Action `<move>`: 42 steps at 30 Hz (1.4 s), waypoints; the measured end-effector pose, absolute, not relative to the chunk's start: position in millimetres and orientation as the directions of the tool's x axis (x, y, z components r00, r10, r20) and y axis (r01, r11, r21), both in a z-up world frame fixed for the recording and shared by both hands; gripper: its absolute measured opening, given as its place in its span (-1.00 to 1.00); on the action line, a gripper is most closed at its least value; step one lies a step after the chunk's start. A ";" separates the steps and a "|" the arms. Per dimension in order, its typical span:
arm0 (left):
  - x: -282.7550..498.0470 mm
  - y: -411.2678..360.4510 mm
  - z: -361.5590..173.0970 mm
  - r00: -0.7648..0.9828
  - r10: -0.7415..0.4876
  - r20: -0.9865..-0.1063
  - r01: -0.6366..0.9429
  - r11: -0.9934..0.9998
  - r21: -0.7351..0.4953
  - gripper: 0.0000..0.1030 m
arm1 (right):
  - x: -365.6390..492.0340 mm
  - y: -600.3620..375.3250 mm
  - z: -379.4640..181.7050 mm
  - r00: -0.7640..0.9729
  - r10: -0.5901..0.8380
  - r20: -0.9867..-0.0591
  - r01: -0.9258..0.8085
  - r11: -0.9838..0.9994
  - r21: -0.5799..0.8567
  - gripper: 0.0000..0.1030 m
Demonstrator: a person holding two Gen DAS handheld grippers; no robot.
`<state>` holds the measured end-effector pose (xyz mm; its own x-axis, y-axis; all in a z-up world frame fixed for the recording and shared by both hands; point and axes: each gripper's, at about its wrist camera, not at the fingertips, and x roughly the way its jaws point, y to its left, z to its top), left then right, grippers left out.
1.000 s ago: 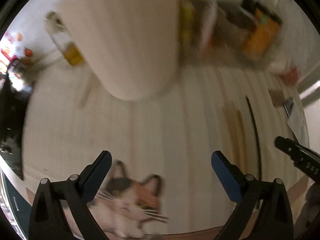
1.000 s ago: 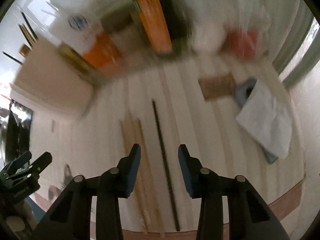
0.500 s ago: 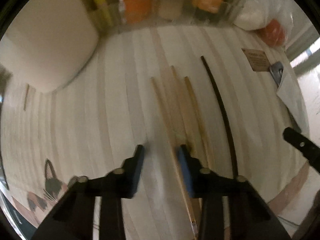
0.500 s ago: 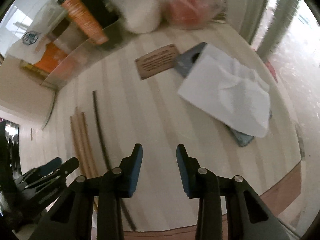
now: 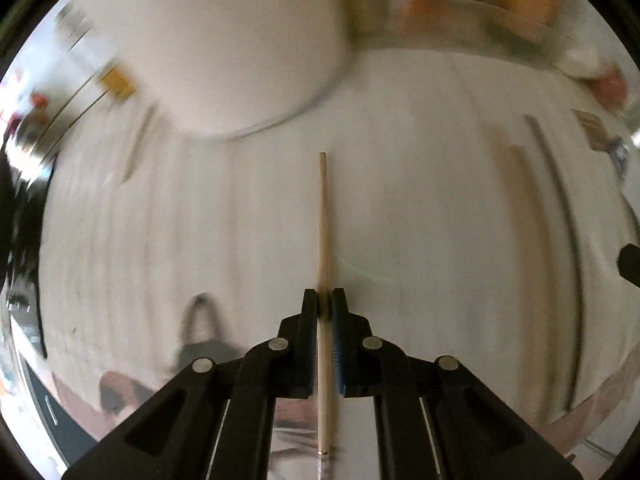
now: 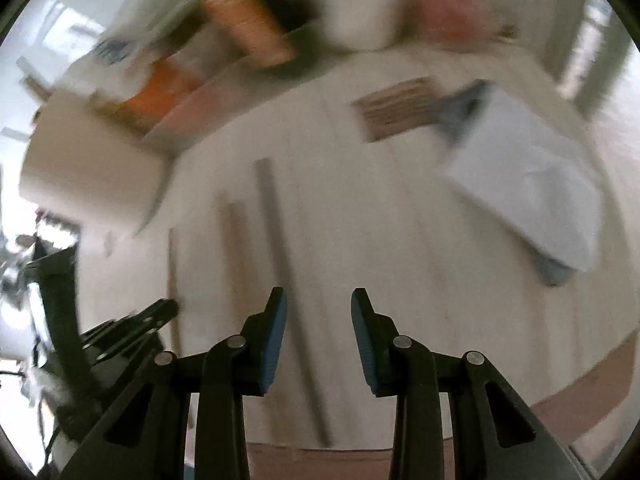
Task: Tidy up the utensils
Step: 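Grasp a light wooden chopstick with the left tool while the right tool grasps another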
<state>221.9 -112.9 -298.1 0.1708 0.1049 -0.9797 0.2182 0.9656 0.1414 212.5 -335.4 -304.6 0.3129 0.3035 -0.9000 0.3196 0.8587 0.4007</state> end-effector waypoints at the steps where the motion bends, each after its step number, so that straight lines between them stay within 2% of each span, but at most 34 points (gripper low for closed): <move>1: 222.4 -101.9 -298.5 0.167 0.111 -0.980 0.200 0.969 0.144 -0.91 | 217.3 -324.8 -303.8 0.309 0.321 -0.895 0.297 0.862 0.411 -0.32; 5: 223.9 -58.8 -299.1 0.161 0.118 -0.980 0.130 0.982 0.139 -0.91 | 231.6 -288.4 -303.9 0.281 0.350 -0.894 0.239 0.876 0.418 -0.37; 10: 235.6 -28.9 -293.4 0.153 0.077 -0.985 0.120 0.988 0.095 -0.91 | 243.6 -257.0 -322.5 0.208 0.267 -0.941 0.231 0.922 0.312 -0.47; 12: 237.5 -22.3 -292.8 0.153 0.046 -0.987 0.125 0.990 0.066 -0.91 | 244.6 -251.5 -330.3 0.179 0.223 -0.958 0.234 0.936 0.262 -0.54; 14: 238.7 -17.2 -293.3 0.150 0.020 -0.988 0.134 0.990 0.040 -0.91 | 243.4 -243.5 -335.0 0.176 0.171 -0.969 0.230 0.951 0.209 -0.77; 17: 238.2 -6.9 -293.4 0.149 -0.023 -0.989 0.150 0.989 0.000 -0.90 | 243.0 -234.4 -336.3 0.166 0.111 -0.980 0.240 0.959 0.149 -0.86; 28: 237.9 53.1 -295.4 0.122 -0.128 -0.984 0.234 0.967 -0.097 -0.86 | 203.7 -160.6 -337.2 0.095 0.090 -0.991 0.254 0.961 0.111 -0.87; 32: 227.9 55.0 -294.1 0.109 -0.154 -0.982 0.254 0.959 -0.122 -0.58 | 193.0 -149.5 -337.9 0.080 0.067 -0.995 0.263 0.961 0.086 -0.87; 42: 220.5 30.5 -296.0 0.119 -0.085 -0.989 0.285 0.957 -0.047 -0.55 | 212.3 -162.7 -347.2 0.053 0.085 -0.995 0.260 0.961 0.096 -0.86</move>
